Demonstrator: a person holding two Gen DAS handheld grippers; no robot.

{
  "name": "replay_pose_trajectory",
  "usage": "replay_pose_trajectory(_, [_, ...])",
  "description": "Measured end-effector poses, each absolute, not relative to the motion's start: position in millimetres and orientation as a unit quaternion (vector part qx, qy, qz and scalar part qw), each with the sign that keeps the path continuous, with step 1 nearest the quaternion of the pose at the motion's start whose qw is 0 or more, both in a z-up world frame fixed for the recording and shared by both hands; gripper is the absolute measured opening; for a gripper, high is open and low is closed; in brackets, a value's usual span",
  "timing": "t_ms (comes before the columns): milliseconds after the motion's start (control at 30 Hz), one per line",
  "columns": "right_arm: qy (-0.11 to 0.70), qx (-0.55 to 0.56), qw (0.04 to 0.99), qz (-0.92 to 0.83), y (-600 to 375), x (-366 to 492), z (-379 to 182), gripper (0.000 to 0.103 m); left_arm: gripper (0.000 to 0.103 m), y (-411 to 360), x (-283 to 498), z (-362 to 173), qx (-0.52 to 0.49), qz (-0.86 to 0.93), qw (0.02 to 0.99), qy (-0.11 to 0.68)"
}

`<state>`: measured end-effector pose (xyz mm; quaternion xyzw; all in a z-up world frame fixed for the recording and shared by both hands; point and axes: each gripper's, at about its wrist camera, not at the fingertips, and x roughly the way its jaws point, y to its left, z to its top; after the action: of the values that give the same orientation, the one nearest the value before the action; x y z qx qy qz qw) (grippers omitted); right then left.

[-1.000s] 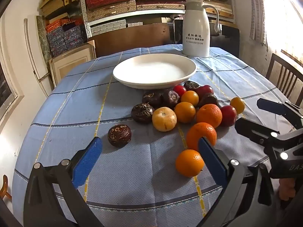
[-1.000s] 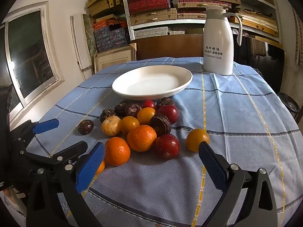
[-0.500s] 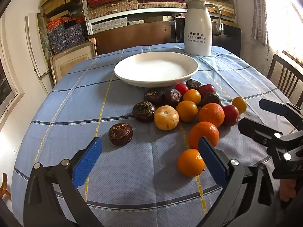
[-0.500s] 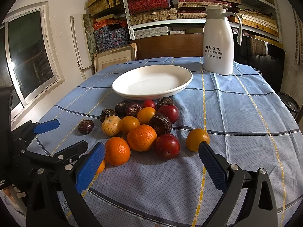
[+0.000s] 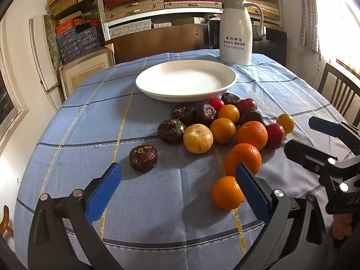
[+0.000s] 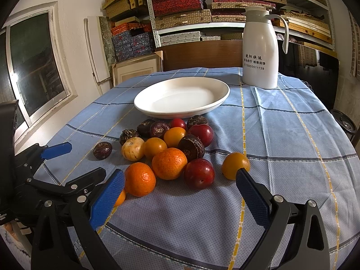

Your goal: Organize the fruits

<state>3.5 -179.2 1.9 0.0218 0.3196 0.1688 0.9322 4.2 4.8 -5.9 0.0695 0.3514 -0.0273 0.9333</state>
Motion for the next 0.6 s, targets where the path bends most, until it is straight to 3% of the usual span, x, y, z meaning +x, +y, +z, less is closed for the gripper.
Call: replay_pose_trajectory(600, [0.32, 0.023, 0.932, 0.169, -180.2, 4.1, 1.8, 0.099, 0.099, 4.1, 5.0, -7.8, 0.072, -0.027, 0.931, 0.356])
